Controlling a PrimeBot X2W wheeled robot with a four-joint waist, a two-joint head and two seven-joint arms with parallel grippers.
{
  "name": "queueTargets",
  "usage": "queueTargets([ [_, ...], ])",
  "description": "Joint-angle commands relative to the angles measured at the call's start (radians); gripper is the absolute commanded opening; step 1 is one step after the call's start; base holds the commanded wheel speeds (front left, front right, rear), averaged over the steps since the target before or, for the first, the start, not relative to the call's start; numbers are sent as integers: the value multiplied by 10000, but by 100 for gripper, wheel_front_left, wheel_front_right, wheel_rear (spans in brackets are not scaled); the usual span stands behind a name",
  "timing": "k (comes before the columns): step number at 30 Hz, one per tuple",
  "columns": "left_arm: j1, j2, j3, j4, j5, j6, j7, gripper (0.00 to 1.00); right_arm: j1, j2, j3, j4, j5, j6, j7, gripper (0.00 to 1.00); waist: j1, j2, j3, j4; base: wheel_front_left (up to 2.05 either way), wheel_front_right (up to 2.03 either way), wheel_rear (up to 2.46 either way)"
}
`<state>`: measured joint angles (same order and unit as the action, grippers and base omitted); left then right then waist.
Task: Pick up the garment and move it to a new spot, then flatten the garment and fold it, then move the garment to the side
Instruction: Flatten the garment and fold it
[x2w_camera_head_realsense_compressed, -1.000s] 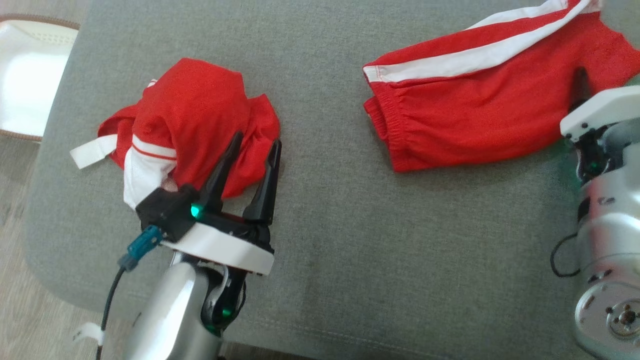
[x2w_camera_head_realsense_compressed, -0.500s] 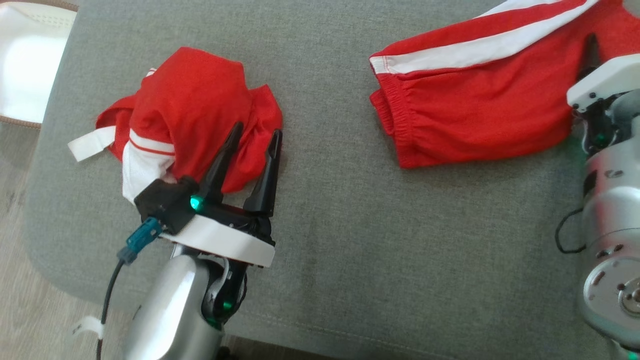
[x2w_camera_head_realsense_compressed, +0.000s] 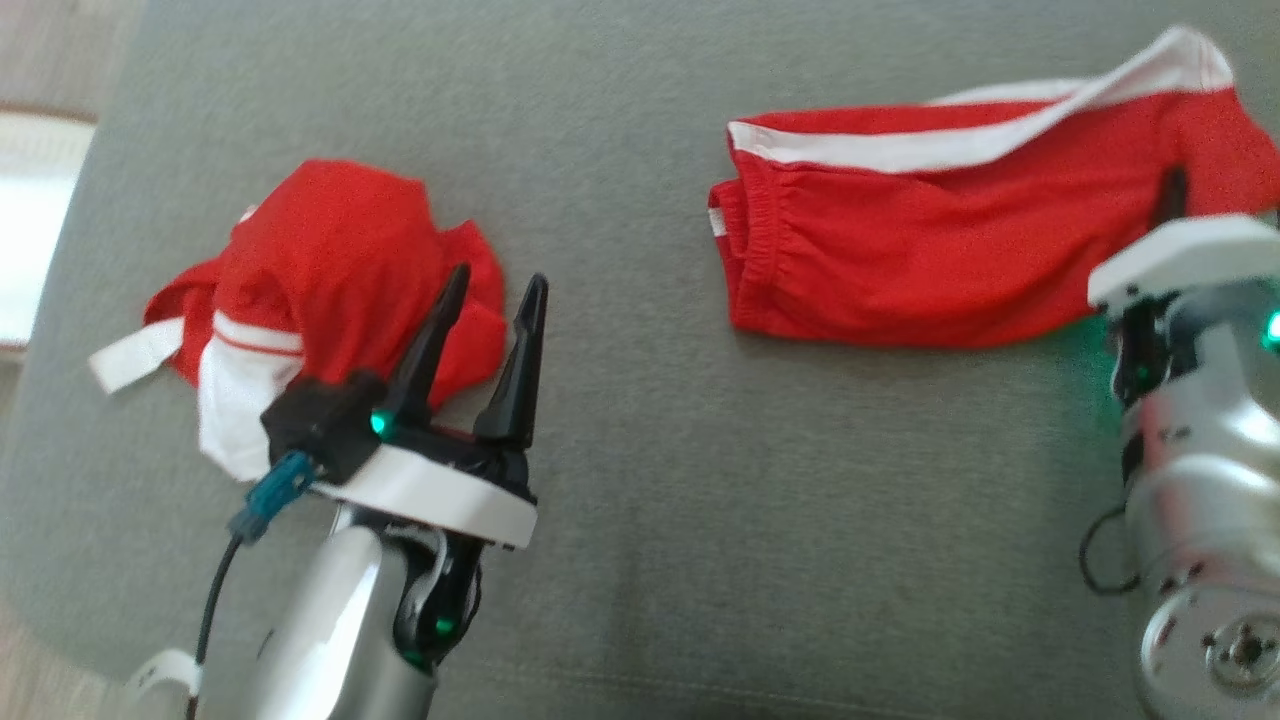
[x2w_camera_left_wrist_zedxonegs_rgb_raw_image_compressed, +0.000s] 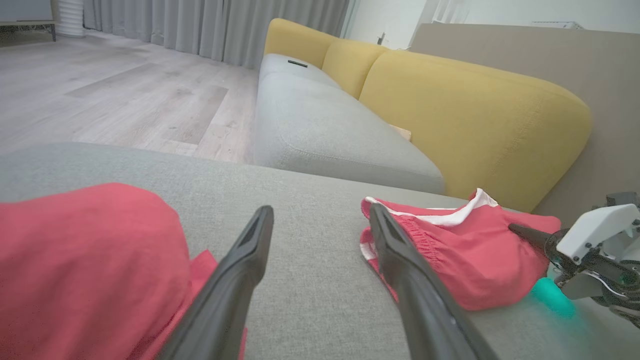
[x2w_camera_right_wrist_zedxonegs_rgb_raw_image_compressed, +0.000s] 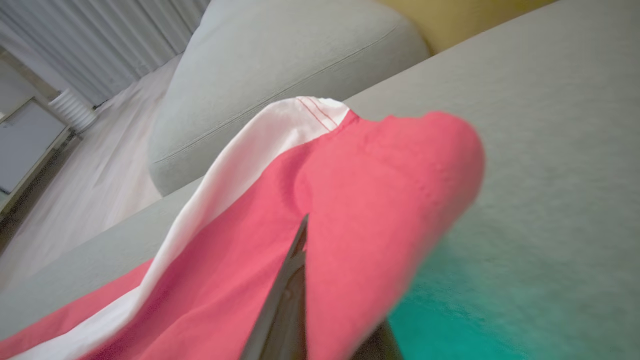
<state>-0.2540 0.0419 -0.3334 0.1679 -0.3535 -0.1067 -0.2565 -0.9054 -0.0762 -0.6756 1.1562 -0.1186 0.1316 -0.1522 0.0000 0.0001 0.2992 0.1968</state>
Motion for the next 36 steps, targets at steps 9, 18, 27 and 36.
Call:
queueTargets([
  [9, 578, 83, 717, -217, 243, -58, -53, 100, 1711, 237, -256, -723, 386, -9, -838, 0, 0, -1, -1148, -1280, 0, 0, 0],
  [18, 826, 83, 857, -223, 387, -100, -53, 100, 2175, 257, 261, -559, 1417, -9, -1073, 0, 0, -1, -1260, -1506, 0, 0, 0],
  [27, 877, 83, 830, -97, 442, -156, -53, 100, 2429, 258, 1711, -1480, 2540, -9, -1093, 0, 0, -1, -1403, -1355, 0, 0, 0],
  [36, 964, 83, 808, -32, 324, -142, -53, 100, 2810, 259, 4346, -2546, 4209, -9, -1095, 0, 0, -1, -1684, -991, 0, 0, 0],
])
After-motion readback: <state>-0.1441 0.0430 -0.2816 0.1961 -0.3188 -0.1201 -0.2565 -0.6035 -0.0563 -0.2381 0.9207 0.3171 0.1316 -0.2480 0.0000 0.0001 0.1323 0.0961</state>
